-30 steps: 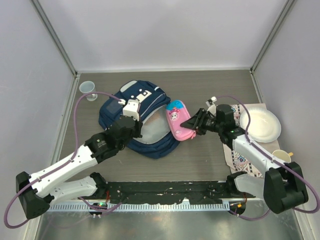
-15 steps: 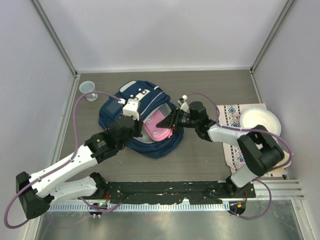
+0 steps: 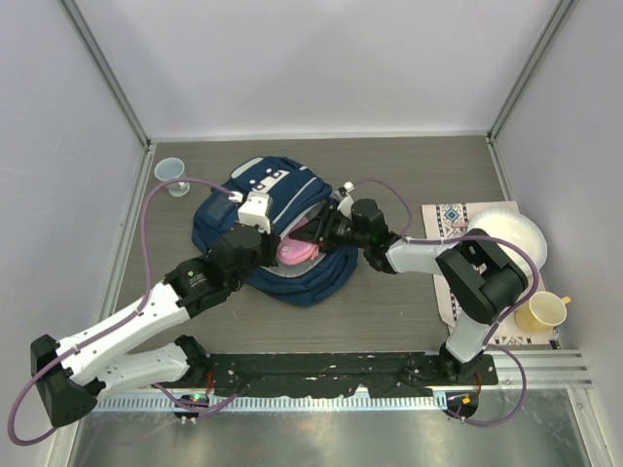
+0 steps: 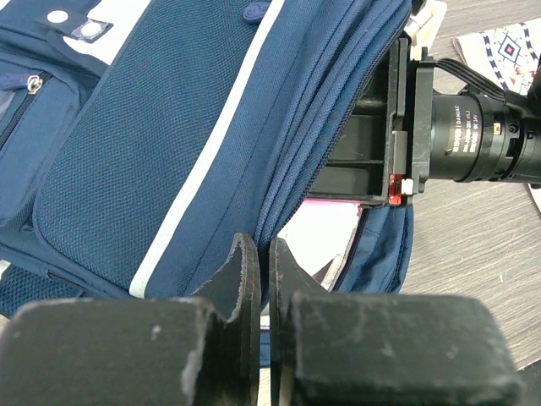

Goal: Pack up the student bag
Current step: Place the stationery in the student bag, then adjust the student bag at the center of the board, then zip the student bag at the center of the board.

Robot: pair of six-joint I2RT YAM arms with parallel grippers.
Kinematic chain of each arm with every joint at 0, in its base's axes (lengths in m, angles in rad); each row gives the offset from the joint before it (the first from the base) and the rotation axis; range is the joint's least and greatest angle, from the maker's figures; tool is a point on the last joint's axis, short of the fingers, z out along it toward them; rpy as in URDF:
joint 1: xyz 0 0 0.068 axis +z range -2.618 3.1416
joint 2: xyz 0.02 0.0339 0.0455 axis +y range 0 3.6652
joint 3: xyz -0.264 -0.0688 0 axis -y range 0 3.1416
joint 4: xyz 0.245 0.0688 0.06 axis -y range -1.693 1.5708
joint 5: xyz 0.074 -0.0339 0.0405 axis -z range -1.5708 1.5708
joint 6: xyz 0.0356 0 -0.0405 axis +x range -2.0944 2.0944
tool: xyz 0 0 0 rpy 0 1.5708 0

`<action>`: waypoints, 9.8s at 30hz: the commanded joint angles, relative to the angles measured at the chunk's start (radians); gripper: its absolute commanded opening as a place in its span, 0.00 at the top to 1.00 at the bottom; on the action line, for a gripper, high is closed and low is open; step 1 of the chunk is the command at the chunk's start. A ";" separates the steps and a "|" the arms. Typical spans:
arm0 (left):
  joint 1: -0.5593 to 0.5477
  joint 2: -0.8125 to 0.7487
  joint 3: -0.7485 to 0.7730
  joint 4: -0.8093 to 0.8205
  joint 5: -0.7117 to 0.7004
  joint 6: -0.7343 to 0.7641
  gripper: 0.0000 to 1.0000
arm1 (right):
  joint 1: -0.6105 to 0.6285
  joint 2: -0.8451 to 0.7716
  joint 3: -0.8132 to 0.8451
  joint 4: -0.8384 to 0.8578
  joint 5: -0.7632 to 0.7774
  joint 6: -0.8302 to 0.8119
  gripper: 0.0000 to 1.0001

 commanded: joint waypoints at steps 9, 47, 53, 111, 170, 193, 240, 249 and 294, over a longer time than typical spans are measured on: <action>-0.002 -0.030 0.018 0.115 0.004 -0.037 1.00 | -0.007 -0.222 -0.074 -0.279 0.162 -0.238 0.37; -0.002 -0.057 -0.027 0.113 0.030 -0.011 1.00 | -0.008 -0.117 0.030 -0.078 0.200 -0.140 0.52; -0.002 -0.014 -0.018 0.139 0.044 -0.014 1.00 | -0.010 -0.335 -0.065 -0.316 0.355 -0.277 0.40; 0.381 -0.181 -0.375 0.085 0.156 -0.402 0.06 | 0.019 -0.243 -0.084 -0.417 0.470 -0.231 0.40; 0.576 -0.058 -0.582 0.602 0.300 -0.627 0.80 | -0.008 -0.253 -0.076 -0.459 0.437 -0.244 0.48; 0.467 -0.055 -0.436 0.484 0.474 -0.770 1.00 | -0.222 -0.157 0.275 -0.651 0.341 -0.494 0.43; 0.318 0.124 -0.378 0.547 0.546 -0.788 0.83 | 0.104 -0.274 0.159 -0.643 0.656 -0.404 0.46; 0.314 0.192 -0.366 0.607 0.552 -0.814 0.85 | 0.137 -0.383 0.079 -0.566 0.541 -0.436 0.46; 0.314 0.267 -0.409 0.711 0.221 -0.940 0.27 | 0.263 -0.458 -0.053 -0.529 0.711 -0.370 0.43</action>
